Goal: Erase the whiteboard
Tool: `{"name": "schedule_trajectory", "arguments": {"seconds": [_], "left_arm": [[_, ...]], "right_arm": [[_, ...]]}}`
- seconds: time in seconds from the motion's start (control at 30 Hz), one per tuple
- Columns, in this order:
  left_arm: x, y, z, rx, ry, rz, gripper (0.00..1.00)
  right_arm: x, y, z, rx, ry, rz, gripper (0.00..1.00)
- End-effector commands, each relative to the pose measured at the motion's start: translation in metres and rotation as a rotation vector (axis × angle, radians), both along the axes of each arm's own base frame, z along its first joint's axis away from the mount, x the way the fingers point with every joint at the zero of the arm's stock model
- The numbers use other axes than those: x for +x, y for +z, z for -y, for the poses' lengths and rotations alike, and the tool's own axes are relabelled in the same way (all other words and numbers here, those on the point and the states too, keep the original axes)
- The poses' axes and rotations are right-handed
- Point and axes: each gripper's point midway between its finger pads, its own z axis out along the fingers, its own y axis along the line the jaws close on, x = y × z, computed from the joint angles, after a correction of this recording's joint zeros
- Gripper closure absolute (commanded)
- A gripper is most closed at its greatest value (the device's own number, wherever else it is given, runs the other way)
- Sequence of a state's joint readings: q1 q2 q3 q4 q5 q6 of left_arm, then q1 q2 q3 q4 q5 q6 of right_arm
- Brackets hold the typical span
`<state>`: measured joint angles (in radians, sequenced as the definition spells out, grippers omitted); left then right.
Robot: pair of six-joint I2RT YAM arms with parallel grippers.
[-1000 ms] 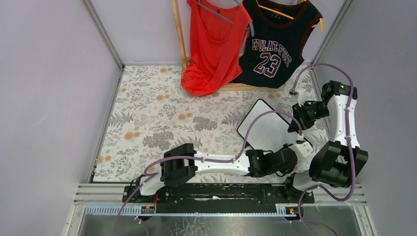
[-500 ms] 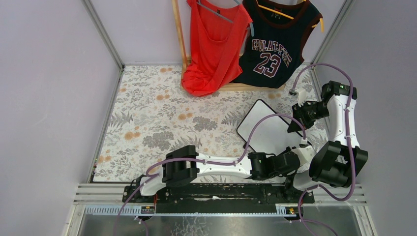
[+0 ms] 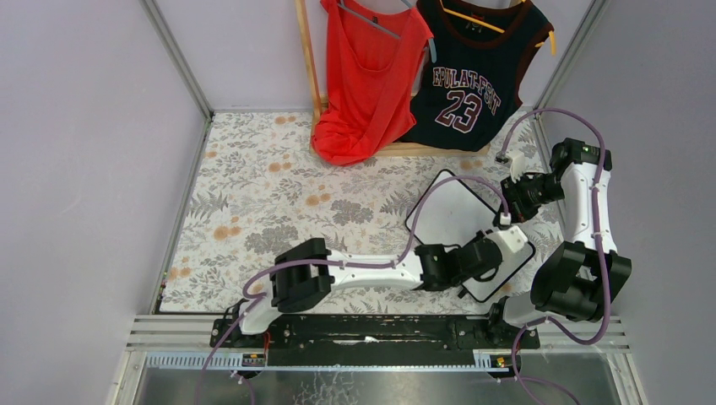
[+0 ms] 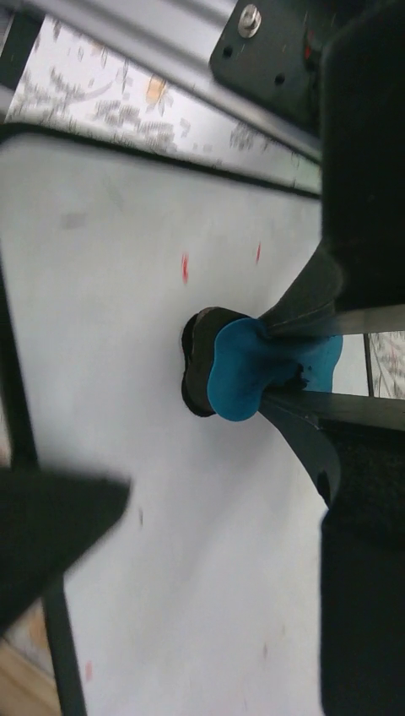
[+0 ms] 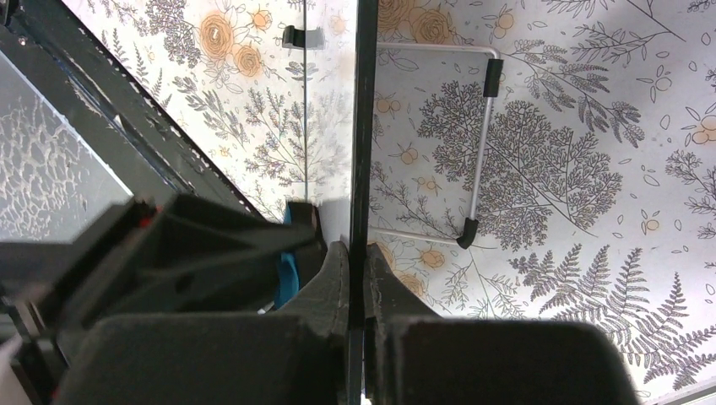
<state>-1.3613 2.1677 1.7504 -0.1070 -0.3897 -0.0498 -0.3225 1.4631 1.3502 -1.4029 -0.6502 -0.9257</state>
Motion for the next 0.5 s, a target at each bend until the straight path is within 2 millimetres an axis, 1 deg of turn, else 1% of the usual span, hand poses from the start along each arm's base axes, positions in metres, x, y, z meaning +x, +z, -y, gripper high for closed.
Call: {"name": "schedule_trajectory", "arguments": {"seconds": [0.0,0.1,0.17,0.3,0.47], "left_arm": [[0.088,0.012,-0.050,0.009,0.241,0.082,1.00],[0.096,0.020,-0.054,-0.008,0.249,0.070,1.00],[0.093,0.023,-0.050,-0.024,0.232,0.060,1.00],[0.078,0.026,-0.034,-0.058,0.181,0.025,1.00],[0.048,0.029,-0.008,-0.078,0.109,0.018,1.00]], "right_arm": [[-0.028,-0.012,0.001,-0.048,0.082,-0.104,1.00],[-0.028,-0.012,0.001,-0.048,0.082,-0.104,1.00],[-0.028,-0.012,0.001,-0.048,0.082,-0.104,1.00],[-0.028,-0.012,0.001,-0.046,0.081,-0.105,1.00],[-0.028,-0.013,0.001,-0.044,0.082,-0.110,1.00]]}}
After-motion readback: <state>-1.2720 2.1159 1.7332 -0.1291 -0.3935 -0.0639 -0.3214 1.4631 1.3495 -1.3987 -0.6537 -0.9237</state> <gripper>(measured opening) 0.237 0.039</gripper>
